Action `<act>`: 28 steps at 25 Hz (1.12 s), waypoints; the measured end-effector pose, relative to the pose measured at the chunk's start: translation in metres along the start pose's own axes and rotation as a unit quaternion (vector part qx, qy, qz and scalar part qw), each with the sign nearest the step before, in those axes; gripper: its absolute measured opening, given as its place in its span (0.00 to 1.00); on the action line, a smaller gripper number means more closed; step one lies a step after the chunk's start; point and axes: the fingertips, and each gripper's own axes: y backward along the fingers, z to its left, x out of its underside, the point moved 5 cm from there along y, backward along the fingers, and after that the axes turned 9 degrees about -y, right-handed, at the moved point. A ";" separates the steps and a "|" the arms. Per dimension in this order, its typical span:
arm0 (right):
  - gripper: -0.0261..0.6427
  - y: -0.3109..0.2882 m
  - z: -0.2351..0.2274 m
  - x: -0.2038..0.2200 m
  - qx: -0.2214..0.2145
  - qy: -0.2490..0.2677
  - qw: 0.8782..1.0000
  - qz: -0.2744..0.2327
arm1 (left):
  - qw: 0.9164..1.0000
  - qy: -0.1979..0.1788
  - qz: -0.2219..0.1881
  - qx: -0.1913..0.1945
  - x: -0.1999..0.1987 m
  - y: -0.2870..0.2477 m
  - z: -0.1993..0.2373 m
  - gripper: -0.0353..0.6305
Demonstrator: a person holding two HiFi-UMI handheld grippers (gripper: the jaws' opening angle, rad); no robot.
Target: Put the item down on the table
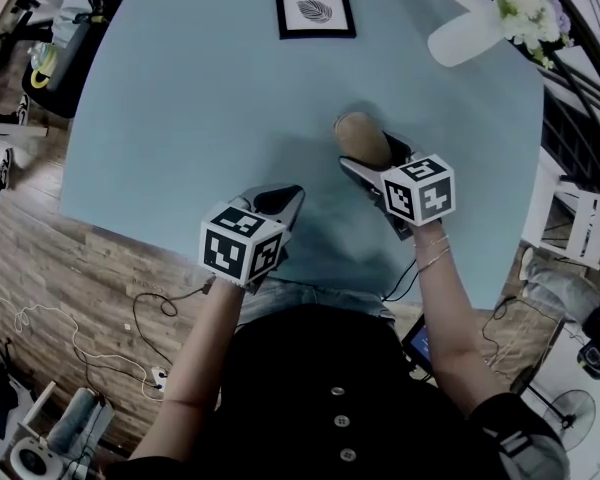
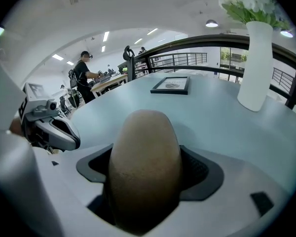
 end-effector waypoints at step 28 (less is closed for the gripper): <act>0.65 0.005 0.011 -0.006 0.059 -0.006 0.997 -0.038 | 1.000 -0.016 0.004 -0.006 0.006 0.022 0.001 0.08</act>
